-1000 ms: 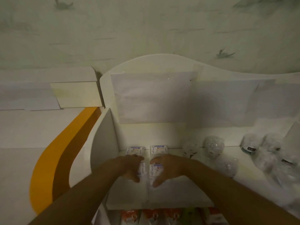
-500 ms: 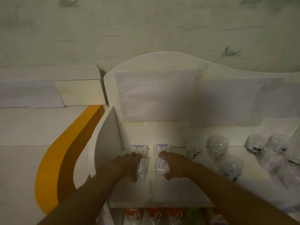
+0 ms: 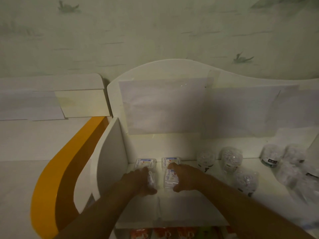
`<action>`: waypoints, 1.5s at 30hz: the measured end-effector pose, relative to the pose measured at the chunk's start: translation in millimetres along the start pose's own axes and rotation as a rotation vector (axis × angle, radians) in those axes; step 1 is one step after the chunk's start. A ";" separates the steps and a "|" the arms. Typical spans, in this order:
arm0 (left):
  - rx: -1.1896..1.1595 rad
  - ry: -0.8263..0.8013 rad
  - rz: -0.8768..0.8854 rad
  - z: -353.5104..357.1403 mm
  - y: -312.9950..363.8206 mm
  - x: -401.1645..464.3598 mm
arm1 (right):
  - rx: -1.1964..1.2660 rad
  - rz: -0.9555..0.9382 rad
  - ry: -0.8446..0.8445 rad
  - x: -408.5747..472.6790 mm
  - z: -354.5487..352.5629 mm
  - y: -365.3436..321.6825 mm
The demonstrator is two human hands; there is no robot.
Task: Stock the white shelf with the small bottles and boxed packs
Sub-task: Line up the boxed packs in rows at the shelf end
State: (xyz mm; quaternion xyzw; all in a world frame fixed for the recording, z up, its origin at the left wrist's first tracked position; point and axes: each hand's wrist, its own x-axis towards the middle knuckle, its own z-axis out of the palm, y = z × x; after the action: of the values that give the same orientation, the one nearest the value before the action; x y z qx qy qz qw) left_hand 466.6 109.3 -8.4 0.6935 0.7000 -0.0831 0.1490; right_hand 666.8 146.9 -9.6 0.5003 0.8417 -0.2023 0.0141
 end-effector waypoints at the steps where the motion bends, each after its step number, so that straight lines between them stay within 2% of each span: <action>1: 0.006 0.003 -0.006 0.7 2.0 -0.1 | -0.005 -0.001 -0.003 -0.6 0.1 0.1; 5: 0.199 -0.019 0.027 -5.6 1.7 3.8 | -0.016 0.006 0.006 0.2 -0.5 3.2; 10: 0.396 0.032 0.099 -8.9 -4.8 8.8 | -0.017 0.010 0.014 3.5 -1.5 3.5; 19: 0.381 0.112 0.192 -11.2 -11.8 13.0 | 0.001 0.008 0.031 14.4 0.2 3.4; 24: 0.324 0.065 0.131 -9.1 -10.4 13.8 | -0.006 0.021 0.037 14.5 -0.6 2.9; 30: 0.360 0.034 0.128 -11.8 -10.5 10.8 | -0.011 0.028 0.034 7.4 -2.1 1.6; 36: 0.242 0.169 0.118 -18.8 -9.3 1.2 | -0.043 0.023 0.052 -5.5 -9.9 -3.3; 40: 0.139 0.105 0.157 -20.6 -7.7 -4.9 | -0.101 0.025 0.050 -18.6 -9.9 -5.4; 45: 0.227 0.064 0.195 -17.3 -2.5 -26.9 | -0.115 0.005 0.065 -36.5 -3.5 -8.4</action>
State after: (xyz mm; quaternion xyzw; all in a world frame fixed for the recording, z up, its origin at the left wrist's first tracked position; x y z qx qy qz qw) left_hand 462.3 89.4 16.4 0.7728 0.6198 -0.1248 0.0545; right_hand 678.6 114.0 4.6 0.5072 0.8507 -0.1370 0.0160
